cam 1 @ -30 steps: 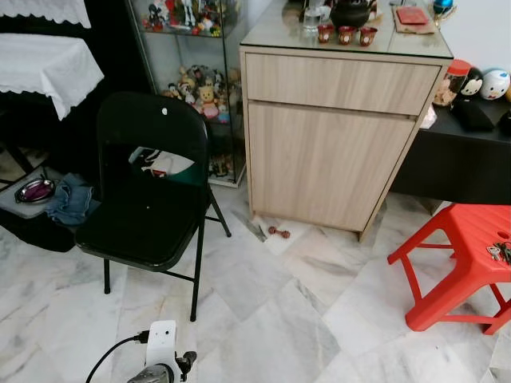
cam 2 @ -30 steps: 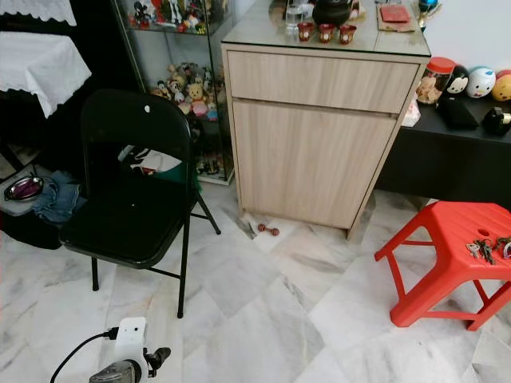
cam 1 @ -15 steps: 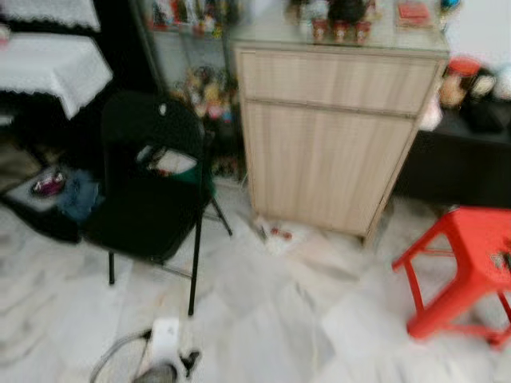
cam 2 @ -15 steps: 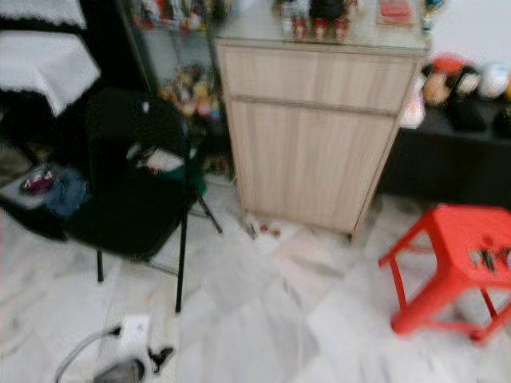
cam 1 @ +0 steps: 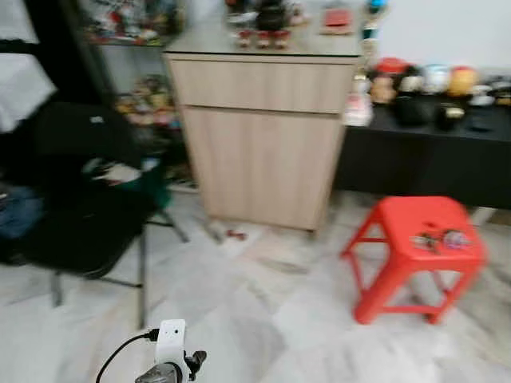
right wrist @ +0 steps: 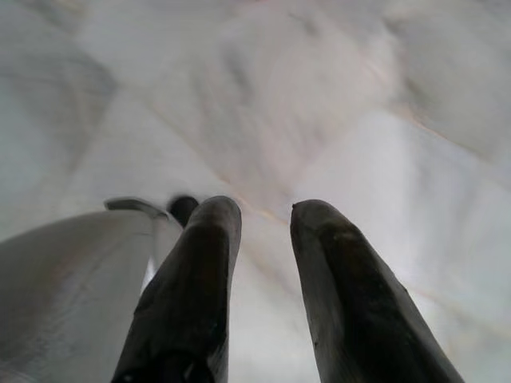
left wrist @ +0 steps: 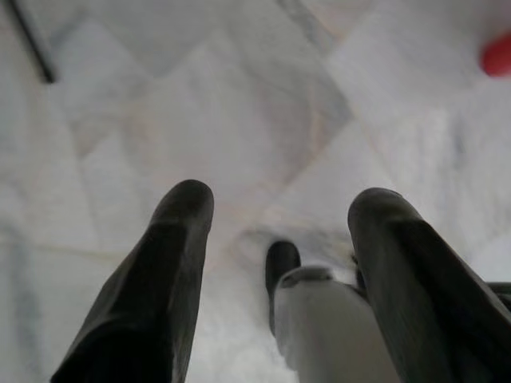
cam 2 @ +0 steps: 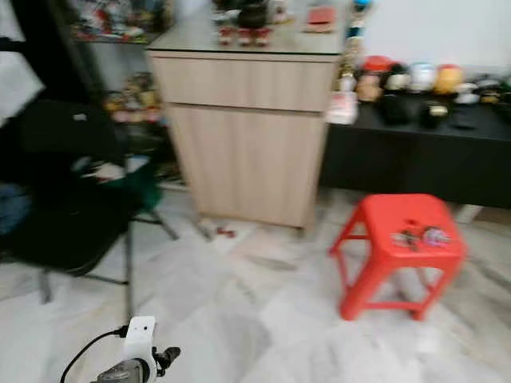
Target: Hang keys on a hook
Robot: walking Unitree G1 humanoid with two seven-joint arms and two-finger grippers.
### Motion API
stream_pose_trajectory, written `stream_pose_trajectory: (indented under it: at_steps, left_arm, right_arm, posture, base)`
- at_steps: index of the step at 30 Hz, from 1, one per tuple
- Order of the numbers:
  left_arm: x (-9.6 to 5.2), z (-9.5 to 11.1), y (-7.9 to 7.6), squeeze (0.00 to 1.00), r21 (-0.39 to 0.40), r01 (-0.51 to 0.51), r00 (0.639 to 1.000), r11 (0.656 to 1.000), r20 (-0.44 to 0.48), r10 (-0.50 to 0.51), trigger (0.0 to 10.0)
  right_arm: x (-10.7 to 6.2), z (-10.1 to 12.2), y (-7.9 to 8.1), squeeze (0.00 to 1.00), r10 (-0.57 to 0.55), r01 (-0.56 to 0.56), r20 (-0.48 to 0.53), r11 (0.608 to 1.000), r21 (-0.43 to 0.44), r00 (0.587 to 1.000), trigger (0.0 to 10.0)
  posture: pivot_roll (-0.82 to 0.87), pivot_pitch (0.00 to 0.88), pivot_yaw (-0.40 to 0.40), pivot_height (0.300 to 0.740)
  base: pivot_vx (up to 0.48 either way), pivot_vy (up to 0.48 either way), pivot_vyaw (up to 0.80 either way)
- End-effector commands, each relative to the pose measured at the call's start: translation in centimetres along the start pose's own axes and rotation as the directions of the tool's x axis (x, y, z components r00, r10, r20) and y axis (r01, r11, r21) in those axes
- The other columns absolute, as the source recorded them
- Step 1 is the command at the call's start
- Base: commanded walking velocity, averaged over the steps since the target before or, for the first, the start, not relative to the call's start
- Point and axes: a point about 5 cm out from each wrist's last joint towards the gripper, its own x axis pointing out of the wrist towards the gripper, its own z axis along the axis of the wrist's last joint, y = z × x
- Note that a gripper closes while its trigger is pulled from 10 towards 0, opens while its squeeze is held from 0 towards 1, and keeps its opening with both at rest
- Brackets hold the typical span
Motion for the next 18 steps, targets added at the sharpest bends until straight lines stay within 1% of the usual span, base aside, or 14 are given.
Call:
stream_pose_trajectory:
  at_steps: [1,15,16,18]
  left_arm:
    - [-0.1,-0.6,0.5,0.0,0.014,-0.009,1.0,1.0,-0.028,0.01,10.0]
    - [0.0,-0.1,0.3,0.0,0.008,-0.007,1.0,1.0,-0.017,0.007,10.0]
    - [0.0,0.2,0.3,0.0,0.001,-0.007,1.0,1.0,-0.012,0.007,10.0]
    - [0.1,0.7,0.2,0.0,-0.002,-0.007,1.0,1.0,-0.004,0.007,10.0]
  right_arm:
    - [0.0,-0.7,0.6,0.0,0.011,-0.01,-0.014,1.0,0.021,1.0,10.0]
    - [0.2,0.1,0.9,0.0,0.022,-0.023,0.012,0.999,0.031,1.0,10.0]
    - [0.3,0.4,1.0,0.0,0.025,-0.025,0.017,0.999,0.026,1.0,10.0]
    - [0.6,1.1,1.2,0.0,0.028,-0.029,0.031,0.999,0.018,0.999,10.0]
  posture:
    - [0.1,0.059,0.004,0.74]
    - [0.09,0.036,0.006,0.74]
    - [0.09,0.03,0.007,0.74]
    - [0.08,0.014,0.011,0.74]
  base:
    - [0.0,-0.337,0.0]
    - [0.0,-0.335,0.0]
    - [0.0,-0.27,0.0]
    - [0.0,0.0,0.0]
